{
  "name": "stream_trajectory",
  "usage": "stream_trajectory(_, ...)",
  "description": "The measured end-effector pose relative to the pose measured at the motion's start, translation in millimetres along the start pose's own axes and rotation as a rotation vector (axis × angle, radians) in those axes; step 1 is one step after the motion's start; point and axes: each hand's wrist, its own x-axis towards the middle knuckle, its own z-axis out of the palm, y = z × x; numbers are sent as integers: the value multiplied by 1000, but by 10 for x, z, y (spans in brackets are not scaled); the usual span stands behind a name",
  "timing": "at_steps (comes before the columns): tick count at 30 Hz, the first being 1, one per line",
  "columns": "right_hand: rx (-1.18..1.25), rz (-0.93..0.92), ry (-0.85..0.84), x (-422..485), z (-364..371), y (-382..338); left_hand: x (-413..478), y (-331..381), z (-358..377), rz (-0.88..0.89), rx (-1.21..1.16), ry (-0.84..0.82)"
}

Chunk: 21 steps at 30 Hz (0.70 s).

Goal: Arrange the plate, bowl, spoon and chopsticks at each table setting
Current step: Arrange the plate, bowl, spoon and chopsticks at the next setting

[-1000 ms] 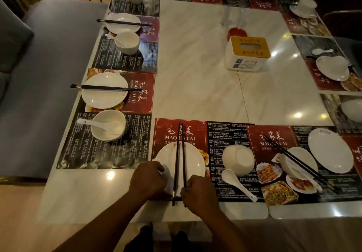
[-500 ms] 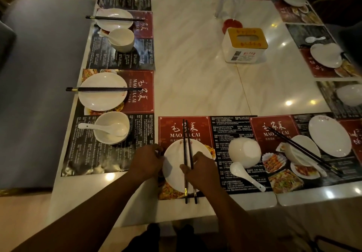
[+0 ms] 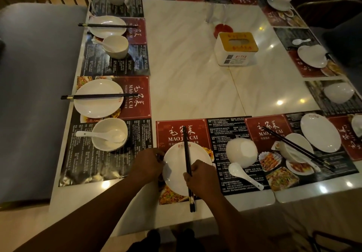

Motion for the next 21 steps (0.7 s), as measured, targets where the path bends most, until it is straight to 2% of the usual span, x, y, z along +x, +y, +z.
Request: stream_trajectory(21,-11,-19,-5,-10,6,24,-5,-17,39,-41,-7,9)
